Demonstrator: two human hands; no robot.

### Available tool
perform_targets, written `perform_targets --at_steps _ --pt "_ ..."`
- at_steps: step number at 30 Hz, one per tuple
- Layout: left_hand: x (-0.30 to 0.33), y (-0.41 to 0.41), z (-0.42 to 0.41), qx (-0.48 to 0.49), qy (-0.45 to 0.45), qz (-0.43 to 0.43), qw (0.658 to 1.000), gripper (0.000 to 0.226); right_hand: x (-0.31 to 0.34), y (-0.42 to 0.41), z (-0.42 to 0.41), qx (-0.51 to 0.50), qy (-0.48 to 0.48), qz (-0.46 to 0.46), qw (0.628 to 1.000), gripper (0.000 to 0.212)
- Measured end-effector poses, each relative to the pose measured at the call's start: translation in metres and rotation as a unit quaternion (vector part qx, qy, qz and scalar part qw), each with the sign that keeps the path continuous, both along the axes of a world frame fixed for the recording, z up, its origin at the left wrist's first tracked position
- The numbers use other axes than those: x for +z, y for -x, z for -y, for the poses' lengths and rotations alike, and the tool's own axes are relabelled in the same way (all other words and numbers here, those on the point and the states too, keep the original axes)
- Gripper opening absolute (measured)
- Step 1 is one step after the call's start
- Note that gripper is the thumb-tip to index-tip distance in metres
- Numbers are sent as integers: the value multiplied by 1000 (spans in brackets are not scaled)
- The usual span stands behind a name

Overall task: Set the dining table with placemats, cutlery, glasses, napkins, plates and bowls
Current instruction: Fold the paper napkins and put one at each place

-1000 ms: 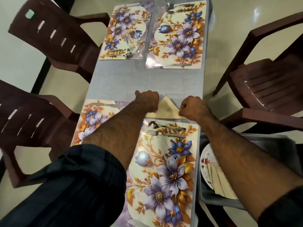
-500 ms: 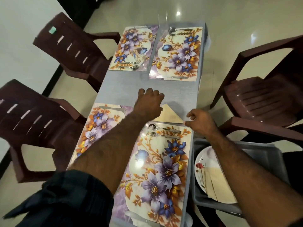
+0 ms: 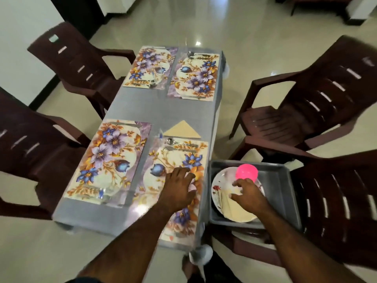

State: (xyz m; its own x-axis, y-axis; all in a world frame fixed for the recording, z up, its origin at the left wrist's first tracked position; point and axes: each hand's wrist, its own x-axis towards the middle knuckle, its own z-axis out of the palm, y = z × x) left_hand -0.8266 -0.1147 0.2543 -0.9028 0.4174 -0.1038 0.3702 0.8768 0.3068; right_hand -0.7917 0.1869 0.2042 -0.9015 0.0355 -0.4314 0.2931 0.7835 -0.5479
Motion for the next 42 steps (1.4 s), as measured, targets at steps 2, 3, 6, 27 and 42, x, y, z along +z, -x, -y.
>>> perform_targets --at_steps 2,3,6,27,42 --pt "-6 -30 -9 6 -14 21 1000 52 -8 -32 -13 9 -20 25 999 54" --pt "-7 -45 -14 3 -18 29 999 52 -14 -45 -22 13 -27 42 999 55" --pt "-6 -78 -36 -23 -33 31 999 50 -9 -74 -38 14 -38 59 997 56" --pt "-219 -83 -222 197 -25 329 923 31 -202 -60 -141 35 4 181 983 40" --pt "-310 -29 -236 385 -48 347 854 51 -285 -8 -123 -19 -99 112 989 55"
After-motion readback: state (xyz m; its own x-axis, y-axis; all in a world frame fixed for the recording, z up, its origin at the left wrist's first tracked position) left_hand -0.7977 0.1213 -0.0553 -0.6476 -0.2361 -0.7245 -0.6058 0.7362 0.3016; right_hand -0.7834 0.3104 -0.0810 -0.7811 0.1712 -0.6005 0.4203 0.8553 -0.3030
